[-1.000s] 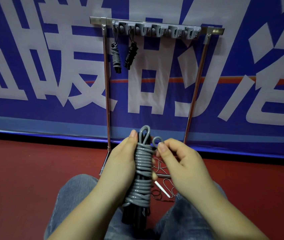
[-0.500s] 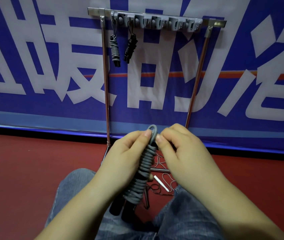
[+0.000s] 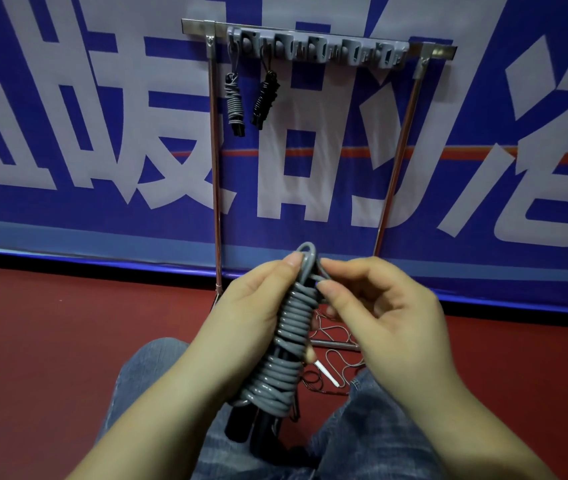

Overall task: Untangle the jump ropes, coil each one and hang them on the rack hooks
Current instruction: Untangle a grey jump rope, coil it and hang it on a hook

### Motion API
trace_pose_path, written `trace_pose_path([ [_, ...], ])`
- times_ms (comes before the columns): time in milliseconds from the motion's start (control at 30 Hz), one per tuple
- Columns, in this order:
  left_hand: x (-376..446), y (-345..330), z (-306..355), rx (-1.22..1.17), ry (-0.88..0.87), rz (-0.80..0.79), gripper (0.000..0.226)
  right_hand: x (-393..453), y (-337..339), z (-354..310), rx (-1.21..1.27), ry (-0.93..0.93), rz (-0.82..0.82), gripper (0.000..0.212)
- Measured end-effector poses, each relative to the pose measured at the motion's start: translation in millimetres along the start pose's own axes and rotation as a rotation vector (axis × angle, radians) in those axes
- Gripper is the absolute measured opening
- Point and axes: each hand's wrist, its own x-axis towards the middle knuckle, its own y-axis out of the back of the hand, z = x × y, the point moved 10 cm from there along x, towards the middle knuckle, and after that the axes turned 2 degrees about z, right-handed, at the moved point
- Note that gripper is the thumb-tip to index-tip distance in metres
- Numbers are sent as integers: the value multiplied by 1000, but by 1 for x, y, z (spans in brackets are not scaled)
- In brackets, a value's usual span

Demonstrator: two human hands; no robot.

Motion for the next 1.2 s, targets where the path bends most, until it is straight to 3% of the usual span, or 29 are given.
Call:
trace_pose_path([
  [133,-1,-2,2,27,-27,-22,27,8,-3,-13,-81,87,-9,12],
  [267,-1,3,8,-35,-46,2,32,7,-11,-17,-44,90,-87,25],
  [400,6,4,-2,-101,62,-17,55,6,-1,-8,102,-18,-19,24],
  [567,2,-2,4,-6,2,-15,32,7,-1,-20,3,86,-12,15],
  [733,-6,0,10,54,-37,11,30,11,-4,-25,-88,117,-22,13],
  [833,-4,4,17,134,-95,48,26,18,-1,-10,-36,-37,-56,23],
  [933,0,9,27,370,-208,66,29,22,-11,0,-94,-157,-240,34],
  [1100,2,10,28,618,-264,46,36,16,-27,0,81,-293,-401,21],
  [1200,-1,4,21,681,-242,-5,41,21,-23,-6,-42,-200,-349,14],
])
